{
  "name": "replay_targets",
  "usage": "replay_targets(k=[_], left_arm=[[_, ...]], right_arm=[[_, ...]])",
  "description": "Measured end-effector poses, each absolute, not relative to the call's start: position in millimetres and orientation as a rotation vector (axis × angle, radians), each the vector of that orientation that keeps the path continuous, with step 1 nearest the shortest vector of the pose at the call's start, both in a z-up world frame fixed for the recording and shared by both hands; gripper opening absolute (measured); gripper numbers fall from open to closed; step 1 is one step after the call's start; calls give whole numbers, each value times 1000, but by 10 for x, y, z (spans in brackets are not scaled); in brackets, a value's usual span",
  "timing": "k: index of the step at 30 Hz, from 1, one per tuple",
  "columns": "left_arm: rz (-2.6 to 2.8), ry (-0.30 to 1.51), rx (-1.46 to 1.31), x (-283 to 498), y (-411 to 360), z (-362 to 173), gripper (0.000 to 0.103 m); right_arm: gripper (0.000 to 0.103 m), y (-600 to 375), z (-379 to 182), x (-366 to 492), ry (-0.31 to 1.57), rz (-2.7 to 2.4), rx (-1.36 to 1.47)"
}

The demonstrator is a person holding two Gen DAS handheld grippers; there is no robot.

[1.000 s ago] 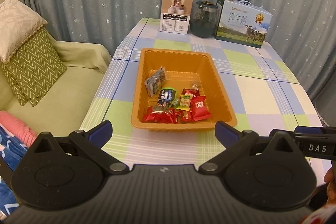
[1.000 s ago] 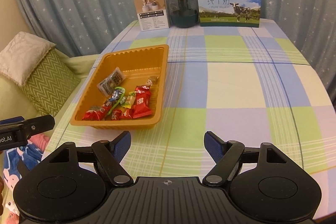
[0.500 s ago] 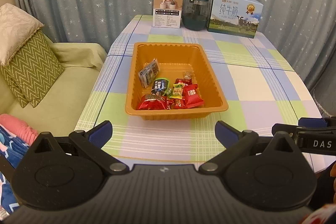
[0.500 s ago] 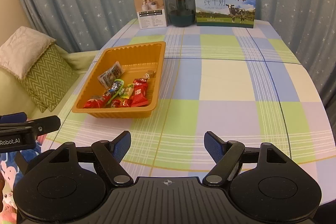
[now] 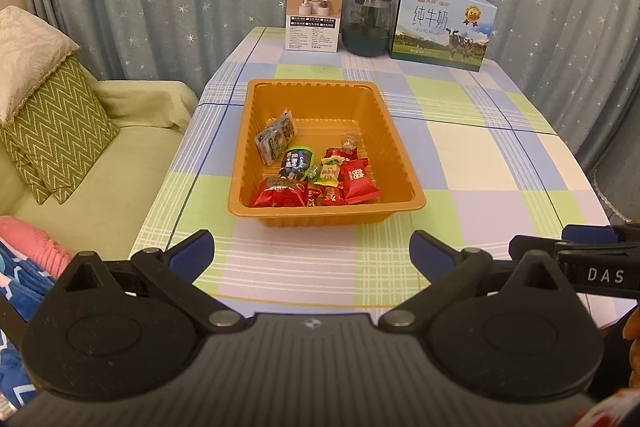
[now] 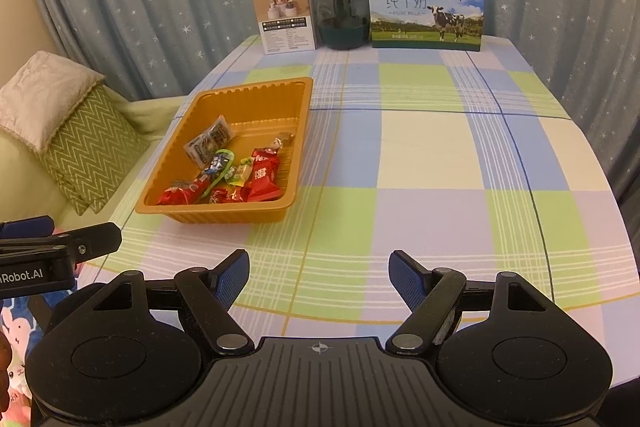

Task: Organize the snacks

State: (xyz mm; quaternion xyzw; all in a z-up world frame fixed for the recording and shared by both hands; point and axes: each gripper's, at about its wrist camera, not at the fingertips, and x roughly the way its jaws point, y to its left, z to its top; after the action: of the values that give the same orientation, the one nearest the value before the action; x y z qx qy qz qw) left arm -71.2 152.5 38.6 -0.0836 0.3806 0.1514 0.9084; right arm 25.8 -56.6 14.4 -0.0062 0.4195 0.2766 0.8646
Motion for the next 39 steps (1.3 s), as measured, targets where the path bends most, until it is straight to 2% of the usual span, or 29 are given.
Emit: replay_targets(k=[39], left_arm=[[309, 786, -167, -681, 1491, 379, 103]], right_arm=[[77, -588, 148, 299, 879, 571, -2]])
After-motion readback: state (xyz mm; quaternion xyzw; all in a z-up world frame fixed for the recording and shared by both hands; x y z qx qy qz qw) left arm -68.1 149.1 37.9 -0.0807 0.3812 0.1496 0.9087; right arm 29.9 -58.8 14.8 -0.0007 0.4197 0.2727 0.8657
